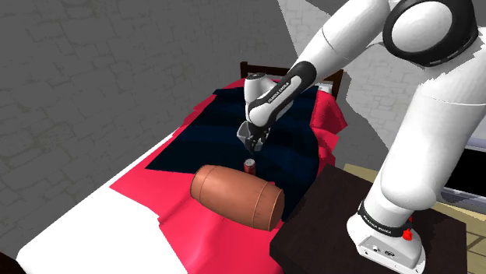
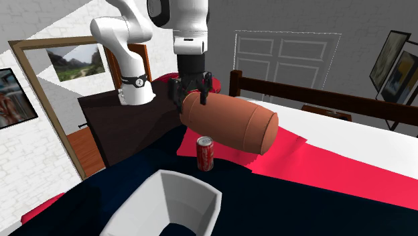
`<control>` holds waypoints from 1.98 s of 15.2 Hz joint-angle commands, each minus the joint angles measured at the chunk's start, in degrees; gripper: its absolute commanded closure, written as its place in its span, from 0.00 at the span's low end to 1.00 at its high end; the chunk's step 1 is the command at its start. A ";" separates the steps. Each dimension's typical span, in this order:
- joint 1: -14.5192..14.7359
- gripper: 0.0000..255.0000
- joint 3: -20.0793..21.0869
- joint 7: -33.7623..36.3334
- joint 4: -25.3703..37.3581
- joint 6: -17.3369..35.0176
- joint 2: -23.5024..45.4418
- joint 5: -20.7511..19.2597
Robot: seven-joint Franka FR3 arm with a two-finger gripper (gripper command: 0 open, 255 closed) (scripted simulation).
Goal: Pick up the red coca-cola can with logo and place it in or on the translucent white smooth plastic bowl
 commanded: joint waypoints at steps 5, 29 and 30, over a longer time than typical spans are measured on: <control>0.23 0.00 0.40 1.16 7.23 6.17 13.98 1.24; 0.22 1.00 0.44 1.61 12.53 12.82 26.23 1.63; 0.22 1.00 0.44 1.61 12.53 12.82 26.23 1.63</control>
